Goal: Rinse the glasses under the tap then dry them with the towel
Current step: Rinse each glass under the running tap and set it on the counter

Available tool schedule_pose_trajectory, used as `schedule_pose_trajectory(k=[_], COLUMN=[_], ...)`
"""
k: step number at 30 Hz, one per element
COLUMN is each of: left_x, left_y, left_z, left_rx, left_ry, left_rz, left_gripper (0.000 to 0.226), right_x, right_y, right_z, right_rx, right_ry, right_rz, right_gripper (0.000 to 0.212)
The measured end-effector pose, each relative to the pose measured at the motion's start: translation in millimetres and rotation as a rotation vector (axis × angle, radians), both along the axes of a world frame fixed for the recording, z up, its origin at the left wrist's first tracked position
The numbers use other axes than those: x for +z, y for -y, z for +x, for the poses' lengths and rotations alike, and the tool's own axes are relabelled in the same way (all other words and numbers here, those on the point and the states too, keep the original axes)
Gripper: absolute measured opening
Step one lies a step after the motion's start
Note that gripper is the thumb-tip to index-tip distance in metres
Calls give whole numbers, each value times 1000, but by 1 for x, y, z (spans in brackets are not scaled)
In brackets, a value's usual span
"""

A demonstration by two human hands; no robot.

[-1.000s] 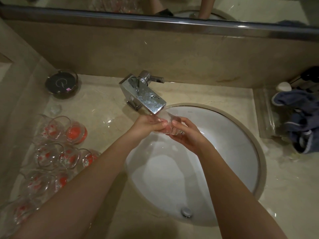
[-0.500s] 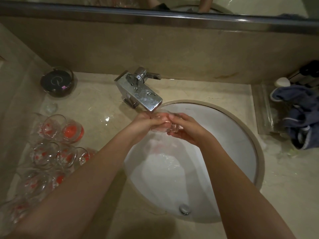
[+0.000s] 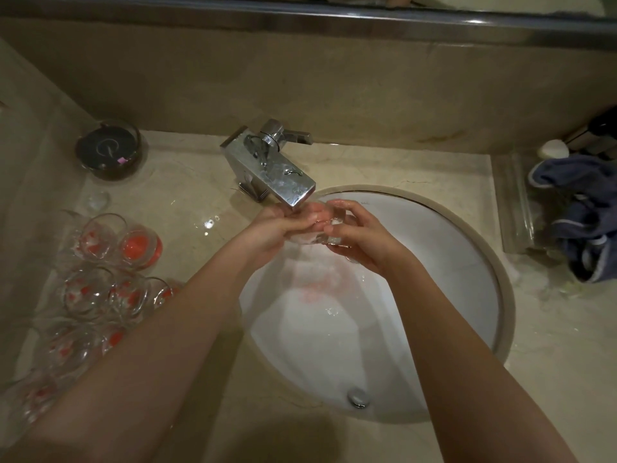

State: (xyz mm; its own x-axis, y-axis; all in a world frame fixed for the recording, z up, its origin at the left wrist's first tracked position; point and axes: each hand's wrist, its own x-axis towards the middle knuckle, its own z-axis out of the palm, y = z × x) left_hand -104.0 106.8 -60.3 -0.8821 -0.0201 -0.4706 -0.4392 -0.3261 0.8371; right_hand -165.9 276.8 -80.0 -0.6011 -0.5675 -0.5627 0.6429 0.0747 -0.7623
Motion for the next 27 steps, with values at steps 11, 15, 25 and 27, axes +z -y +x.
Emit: schedule_pose_trajectory(k=[11,15,25,27], left_x=[-8,-9,-11,-11], left_y=[-6,-5,-9,-10], left_z=[9,8,9,8], left_rx=[-36,-37,39,-8], left_ry=[18,-1,62,49], left_rz=[10,-23,71,32], left_gripper=[29,36,19,20], right_x=[11,13,-3,-1], right_y=[10,7,5,2], right_z=[-3,-7,0,0], right_rx=[39,75,21,25], right_ry=[-71,-43,-26,50], right_rz=[146,104,145,150], right_gripper=[36,35,40,33])
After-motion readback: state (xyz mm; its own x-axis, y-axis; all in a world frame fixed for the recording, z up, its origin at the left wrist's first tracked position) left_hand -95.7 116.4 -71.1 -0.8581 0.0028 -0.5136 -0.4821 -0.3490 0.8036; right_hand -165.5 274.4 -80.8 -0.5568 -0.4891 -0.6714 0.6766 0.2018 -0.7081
